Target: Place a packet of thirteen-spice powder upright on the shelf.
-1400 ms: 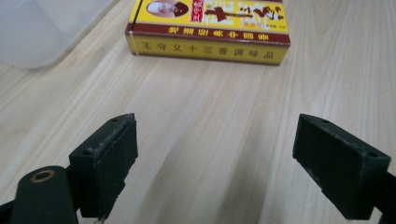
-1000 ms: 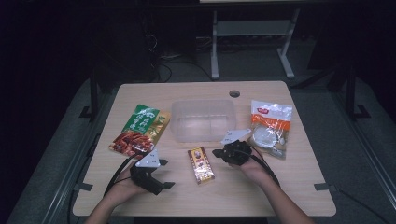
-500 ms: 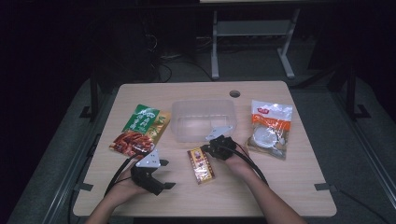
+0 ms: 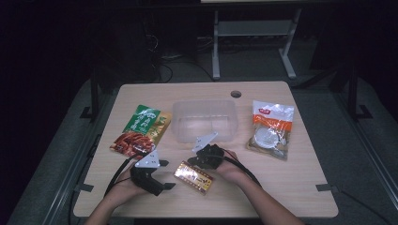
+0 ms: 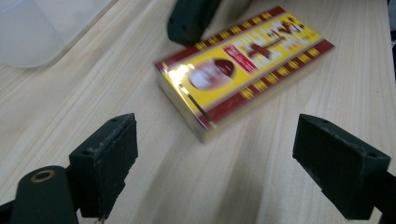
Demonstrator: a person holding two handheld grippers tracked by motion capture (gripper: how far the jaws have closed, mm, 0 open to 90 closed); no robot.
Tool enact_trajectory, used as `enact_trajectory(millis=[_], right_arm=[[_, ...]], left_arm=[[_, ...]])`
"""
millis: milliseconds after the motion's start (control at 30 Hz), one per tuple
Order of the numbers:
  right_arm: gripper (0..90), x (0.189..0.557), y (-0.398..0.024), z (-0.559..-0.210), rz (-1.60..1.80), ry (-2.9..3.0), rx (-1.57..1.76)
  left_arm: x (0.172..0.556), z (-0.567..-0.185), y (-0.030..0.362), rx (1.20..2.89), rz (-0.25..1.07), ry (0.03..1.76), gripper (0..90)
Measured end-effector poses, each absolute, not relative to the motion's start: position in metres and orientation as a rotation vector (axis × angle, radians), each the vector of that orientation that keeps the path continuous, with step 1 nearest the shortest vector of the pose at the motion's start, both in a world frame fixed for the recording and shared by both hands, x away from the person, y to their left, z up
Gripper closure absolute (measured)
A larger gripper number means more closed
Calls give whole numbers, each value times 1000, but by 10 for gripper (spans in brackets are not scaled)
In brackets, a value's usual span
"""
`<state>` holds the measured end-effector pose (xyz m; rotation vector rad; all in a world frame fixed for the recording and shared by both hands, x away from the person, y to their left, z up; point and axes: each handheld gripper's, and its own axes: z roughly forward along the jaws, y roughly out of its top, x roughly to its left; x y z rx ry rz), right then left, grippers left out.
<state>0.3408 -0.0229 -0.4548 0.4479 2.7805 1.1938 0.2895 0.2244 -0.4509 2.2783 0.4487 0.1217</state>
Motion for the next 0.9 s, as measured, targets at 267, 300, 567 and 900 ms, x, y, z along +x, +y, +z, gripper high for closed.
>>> enact_trajectory(millis=[267, 300, 567, 900], right_arm=[[898, 338, -29, -447, 1208, 2770, 448], [898, 337, -33, -445, 1208, 2765, 468], [898, 313, -66, -428, 1231, 2758, 491], [898, 259, -76, -436, 1272, 2829, 464]], left_arm=[[290, -451, 220, 2267, 107, 416, 134], [291, -451, 219, 2262, 101, 414, 134], [296, -451, 216, 2252, 103, 424, 134], [293, -451, 220, 2260, 107, 439, 134]])
